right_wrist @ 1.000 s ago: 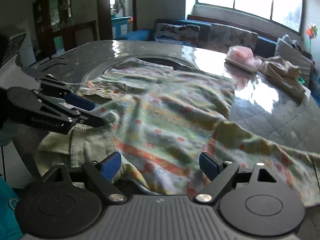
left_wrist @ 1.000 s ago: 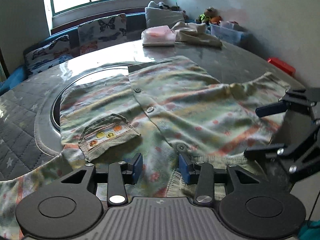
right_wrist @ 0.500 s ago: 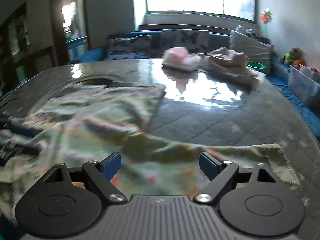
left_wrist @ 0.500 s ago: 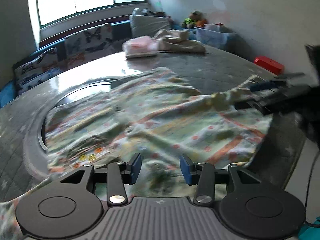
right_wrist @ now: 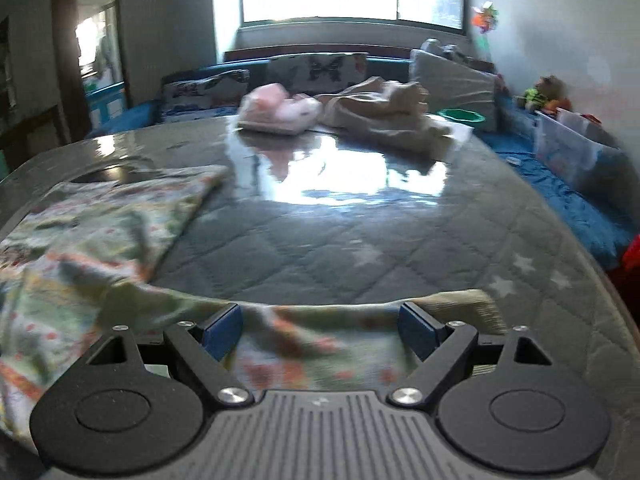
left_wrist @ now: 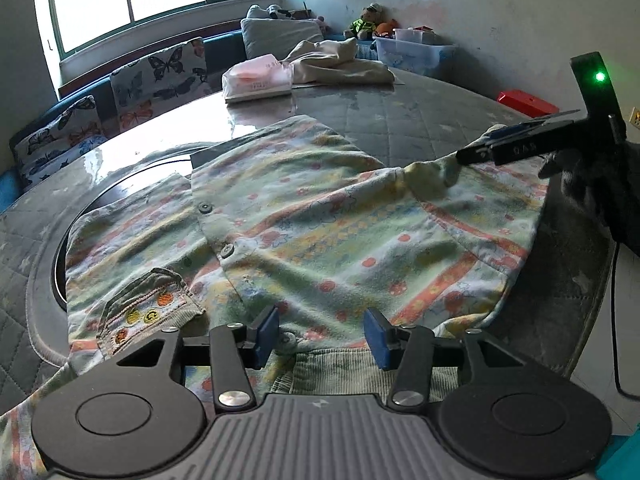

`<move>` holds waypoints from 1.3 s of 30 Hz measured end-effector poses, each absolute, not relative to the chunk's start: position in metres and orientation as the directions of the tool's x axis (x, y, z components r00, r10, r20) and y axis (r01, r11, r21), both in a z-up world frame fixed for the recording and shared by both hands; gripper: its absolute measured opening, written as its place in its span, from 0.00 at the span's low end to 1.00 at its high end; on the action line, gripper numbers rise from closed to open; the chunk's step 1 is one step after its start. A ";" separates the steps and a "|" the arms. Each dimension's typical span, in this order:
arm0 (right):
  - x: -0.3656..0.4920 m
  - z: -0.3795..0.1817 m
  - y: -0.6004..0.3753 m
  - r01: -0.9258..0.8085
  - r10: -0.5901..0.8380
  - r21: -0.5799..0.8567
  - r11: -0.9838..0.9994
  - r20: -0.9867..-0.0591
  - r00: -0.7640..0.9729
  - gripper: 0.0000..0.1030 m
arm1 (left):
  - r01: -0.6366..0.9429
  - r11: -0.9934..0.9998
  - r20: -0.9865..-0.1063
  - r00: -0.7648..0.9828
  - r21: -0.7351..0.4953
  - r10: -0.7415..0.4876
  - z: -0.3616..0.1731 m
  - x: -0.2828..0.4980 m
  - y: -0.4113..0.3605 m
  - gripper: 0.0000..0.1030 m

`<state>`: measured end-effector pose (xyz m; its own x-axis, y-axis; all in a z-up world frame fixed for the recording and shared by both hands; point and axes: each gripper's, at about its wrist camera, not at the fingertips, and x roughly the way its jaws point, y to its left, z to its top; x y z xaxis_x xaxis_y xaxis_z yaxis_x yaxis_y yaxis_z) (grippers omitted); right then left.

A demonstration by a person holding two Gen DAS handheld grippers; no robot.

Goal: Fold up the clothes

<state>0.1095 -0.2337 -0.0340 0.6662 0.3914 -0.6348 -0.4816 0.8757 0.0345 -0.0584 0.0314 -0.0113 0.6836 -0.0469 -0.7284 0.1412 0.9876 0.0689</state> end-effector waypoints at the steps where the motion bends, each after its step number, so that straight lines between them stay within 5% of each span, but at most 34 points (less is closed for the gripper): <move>1: 0.112 -0.034 -0.237 -0.473 0.386 0.036 0.880 -0.634 0.670 0.85 | 0.142 0.987 -0.729 0.683 0.069 -0.048 -0.012 -0.058 0.031 0.50; 9: 0.112 -0.029 -0.255 -0.435 0.411 0.119 0.893 -0.611 0.677 0.85 | 0.145 0.987 -0.732 0.680 0.065 -0.052 -0.012 -0.057 0.031 0.51; 29: 0.086 -0.031 -0.282 -0.362 0.307 0.036 0.932 -0.609 0.731 0.84 | 0.146 0.986 -0.738 0.674 0.074 -0.044 -0.010 -0.058 0.031 0.55; 39: 0.080 -0.029 -0.289 -0.289 0.250 0.037 0.957 -0.615 0.748 0.93 | 0.113 0.991 -0.725 0.688 0.070 -0.027 -0.001 -0.057 0.030 0.78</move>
